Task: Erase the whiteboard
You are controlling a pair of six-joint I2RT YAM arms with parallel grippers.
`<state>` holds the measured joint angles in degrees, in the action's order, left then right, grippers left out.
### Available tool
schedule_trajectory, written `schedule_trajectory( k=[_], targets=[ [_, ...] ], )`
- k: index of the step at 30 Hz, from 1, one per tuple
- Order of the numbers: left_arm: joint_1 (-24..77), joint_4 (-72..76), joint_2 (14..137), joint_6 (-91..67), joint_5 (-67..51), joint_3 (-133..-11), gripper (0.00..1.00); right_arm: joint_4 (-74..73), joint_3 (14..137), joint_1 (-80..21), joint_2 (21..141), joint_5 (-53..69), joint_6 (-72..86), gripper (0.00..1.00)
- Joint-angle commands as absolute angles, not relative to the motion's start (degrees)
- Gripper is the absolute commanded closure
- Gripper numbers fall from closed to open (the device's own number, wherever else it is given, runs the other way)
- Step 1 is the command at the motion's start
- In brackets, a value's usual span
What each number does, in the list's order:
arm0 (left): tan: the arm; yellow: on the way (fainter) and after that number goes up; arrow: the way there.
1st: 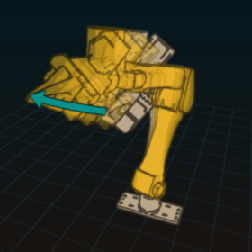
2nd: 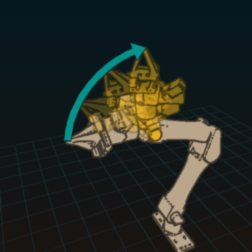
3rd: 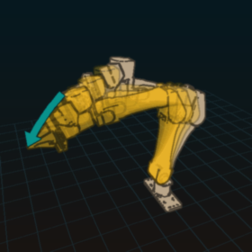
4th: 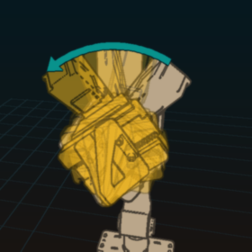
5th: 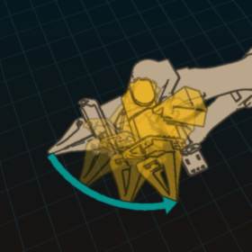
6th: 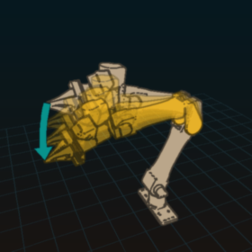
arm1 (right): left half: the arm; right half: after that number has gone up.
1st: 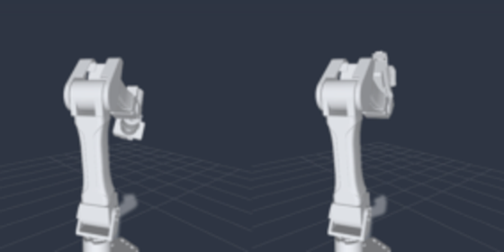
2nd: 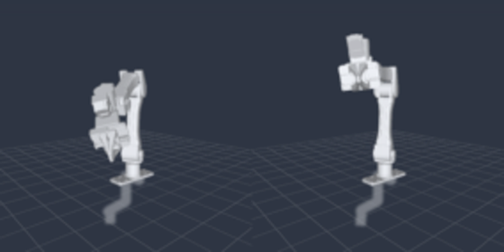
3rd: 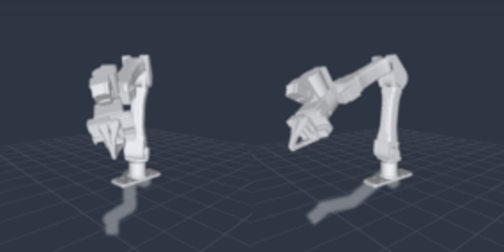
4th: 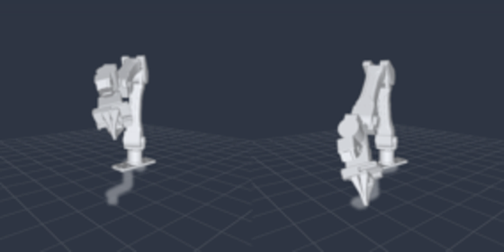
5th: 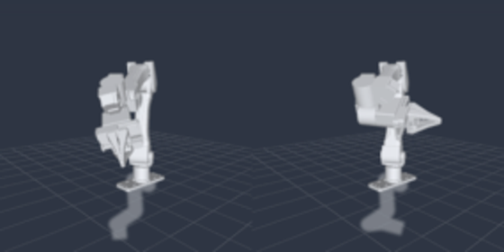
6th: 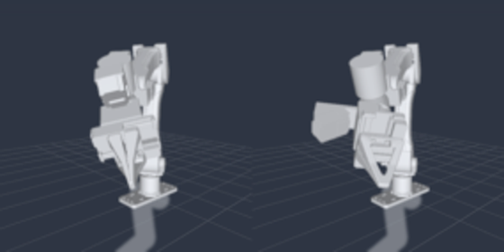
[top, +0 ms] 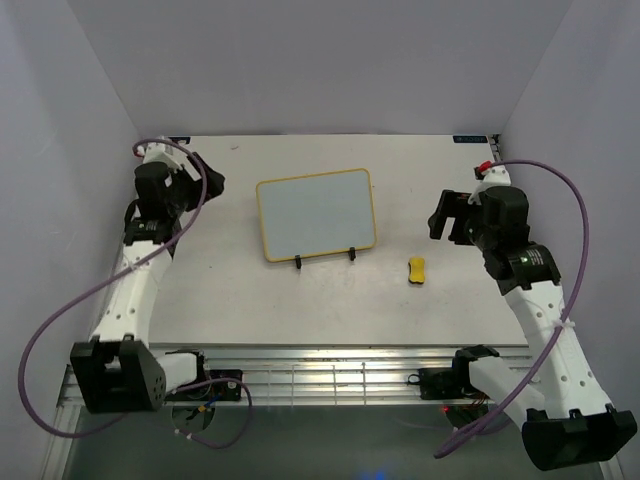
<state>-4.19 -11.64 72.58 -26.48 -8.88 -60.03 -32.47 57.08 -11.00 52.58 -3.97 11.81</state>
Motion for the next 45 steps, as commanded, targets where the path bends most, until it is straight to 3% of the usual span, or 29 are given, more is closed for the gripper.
schedule_trajectory(
  k=[1, 11, 15, 26, 45],
  targets=[
    [5.34, -20.47, 59.72, -20.49, 1.47, -56.78, 0.02, -35.77, 63.27, -11.43, 48.79, -5.01, 10.65, 0.1],
    [10.01, -29.27, 32.38, -13.72, 15.64, -47.73, 0.02, -39.03, 62.33, -11.34, 40.88, -0.88, 6.86, 0.1],
    [10.28, -30.32, 26.47, -11.61, 11.43, -48.25, 0.02, -39.72, 61.26, -11.42, 37.8, -2.28, 5.1, 0.1],
    [12.92, -29.19, 26.72, -12.39, 18.72, -49.13, 0.02, -41.92, 57.48, -11.42, 32.96, -9.14, 2.55, 0.1],
    [13.54, -24.52, 26.1, -10.46, 15.38, -44.03, 0.02, -39.99, 55.64, -11.43, 34.89, -8.44, 2.11, 0.1]
  ],
)
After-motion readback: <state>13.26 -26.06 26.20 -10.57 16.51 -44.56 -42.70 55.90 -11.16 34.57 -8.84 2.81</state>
